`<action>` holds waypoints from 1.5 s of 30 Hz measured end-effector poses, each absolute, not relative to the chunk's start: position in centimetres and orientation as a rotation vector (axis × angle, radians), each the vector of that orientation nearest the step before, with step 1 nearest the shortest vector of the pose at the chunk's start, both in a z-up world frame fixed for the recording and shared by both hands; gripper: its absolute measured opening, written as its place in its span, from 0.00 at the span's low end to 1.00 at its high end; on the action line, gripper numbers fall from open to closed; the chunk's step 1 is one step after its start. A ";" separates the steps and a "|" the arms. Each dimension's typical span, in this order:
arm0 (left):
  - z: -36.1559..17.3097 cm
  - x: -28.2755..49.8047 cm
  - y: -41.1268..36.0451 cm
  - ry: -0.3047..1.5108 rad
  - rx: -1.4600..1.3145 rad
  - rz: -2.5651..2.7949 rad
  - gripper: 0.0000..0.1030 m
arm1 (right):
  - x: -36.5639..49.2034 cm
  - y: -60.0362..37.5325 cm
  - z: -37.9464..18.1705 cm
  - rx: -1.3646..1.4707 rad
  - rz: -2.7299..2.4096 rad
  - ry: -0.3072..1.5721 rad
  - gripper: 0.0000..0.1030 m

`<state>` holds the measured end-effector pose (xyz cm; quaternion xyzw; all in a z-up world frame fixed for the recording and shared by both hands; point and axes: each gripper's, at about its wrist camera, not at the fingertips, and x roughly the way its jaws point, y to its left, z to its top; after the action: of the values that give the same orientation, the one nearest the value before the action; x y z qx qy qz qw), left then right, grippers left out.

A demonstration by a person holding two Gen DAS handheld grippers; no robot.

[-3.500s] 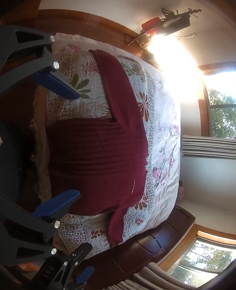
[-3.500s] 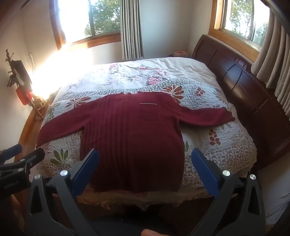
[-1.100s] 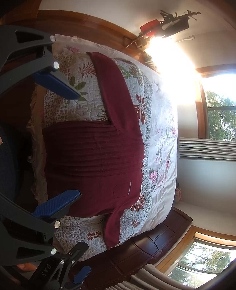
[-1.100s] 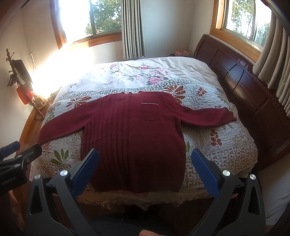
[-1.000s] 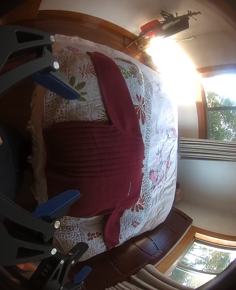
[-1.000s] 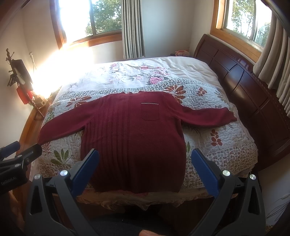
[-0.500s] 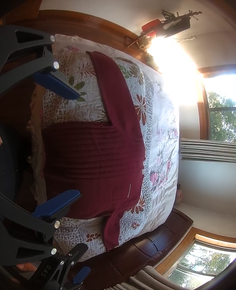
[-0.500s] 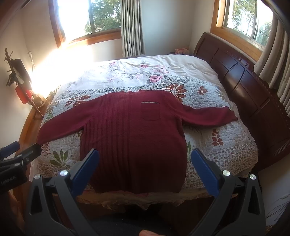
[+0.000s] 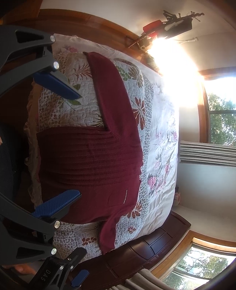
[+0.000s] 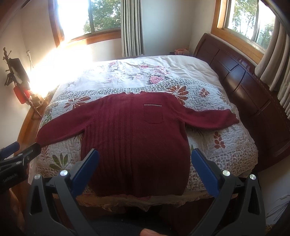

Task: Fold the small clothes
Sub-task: 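Grasp the sweater sleeve cuff with the right gripper and lift it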

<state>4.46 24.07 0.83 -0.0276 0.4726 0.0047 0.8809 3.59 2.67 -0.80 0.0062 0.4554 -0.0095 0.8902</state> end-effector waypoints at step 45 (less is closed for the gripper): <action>-7.3 18.0 16.3 0.940 -0.918 -0.216 0.96 | 23.4 -59.0 -34.9 1.372 -0.238 0.785 0.56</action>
<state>18.00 16.31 -7.32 -0.4260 0.4359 -0.1000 0.7865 23.45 -59.04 -34.87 0.6152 0.3520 -0.1069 0.6973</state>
